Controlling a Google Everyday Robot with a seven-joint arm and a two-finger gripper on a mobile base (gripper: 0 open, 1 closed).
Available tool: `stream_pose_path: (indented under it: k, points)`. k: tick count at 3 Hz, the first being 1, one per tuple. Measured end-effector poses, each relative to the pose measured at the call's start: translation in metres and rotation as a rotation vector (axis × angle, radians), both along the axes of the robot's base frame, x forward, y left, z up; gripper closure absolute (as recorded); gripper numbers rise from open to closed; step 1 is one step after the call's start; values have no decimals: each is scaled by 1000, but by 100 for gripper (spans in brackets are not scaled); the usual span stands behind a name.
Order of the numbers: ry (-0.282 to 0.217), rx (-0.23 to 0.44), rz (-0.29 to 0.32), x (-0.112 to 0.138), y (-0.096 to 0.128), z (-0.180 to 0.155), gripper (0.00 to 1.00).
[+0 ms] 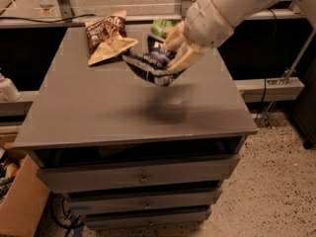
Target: Pick blue chip bag
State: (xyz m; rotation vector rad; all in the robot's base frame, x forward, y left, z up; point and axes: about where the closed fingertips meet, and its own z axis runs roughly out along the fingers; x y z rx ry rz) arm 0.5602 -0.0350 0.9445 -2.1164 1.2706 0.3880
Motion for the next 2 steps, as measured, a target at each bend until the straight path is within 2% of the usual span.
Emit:
stream_pose_path:
  k: [1,2]
  points:
    - [-61,42,-22,9,-2,35,100]
    - [-62,41,-21,9,-2,34,100]
